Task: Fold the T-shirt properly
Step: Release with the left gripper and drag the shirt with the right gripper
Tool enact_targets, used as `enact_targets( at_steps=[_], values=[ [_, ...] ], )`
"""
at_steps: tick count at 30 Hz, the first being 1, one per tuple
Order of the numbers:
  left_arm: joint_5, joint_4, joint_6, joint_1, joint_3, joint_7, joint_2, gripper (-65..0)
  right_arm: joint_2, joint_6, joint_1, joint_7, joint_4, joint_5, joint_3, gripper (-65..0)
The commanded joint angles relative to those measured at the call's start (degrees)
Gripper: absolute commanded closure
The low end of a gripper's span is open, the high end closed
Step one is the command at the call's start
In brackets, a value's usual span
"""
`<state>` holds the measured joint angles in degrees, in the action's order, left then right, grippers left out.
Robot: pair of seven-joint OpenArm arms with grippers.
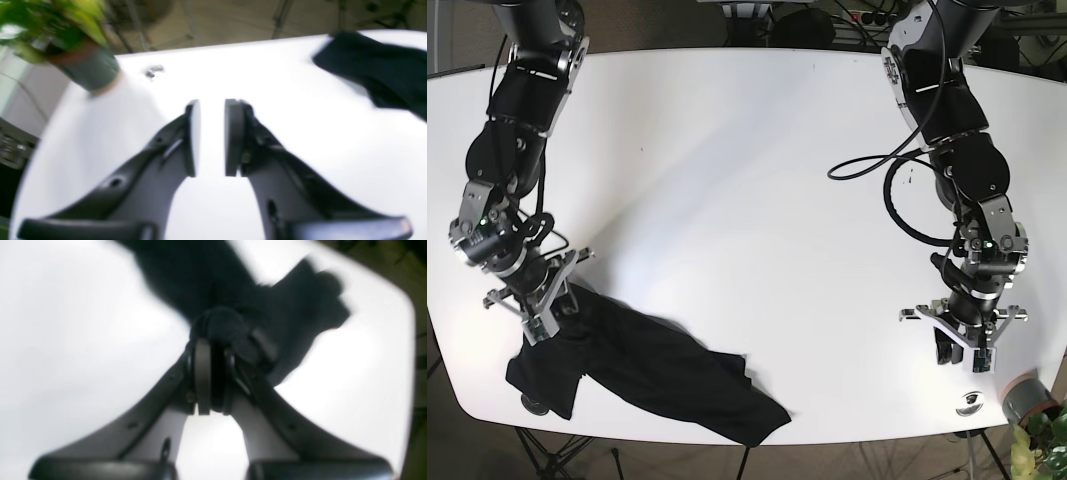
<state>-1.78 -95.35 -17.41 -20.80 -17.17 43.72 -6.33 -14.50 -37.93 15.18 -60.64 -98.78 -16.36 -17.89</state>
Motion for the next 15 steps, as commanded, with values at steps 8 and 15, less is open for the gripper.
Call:
enact_targets(
  at_steps=[8, 15],
  values=[
    [-0.20, -1.13, 0.22, 1.32, -0.11, -1.48, 2.94, -8.1, 3.03, 0.00, -13.03, 1.08, -9.04, -0.65, -2.81, -2.2],
    [-0.20, -1.13, 0.22, 3.43, -0.11, -1.48, 2.68, -7.8, 6.02, 0.00, -22.61, 1.17, -10.36, -0.56, -3.08, -2.2]
  ],
)
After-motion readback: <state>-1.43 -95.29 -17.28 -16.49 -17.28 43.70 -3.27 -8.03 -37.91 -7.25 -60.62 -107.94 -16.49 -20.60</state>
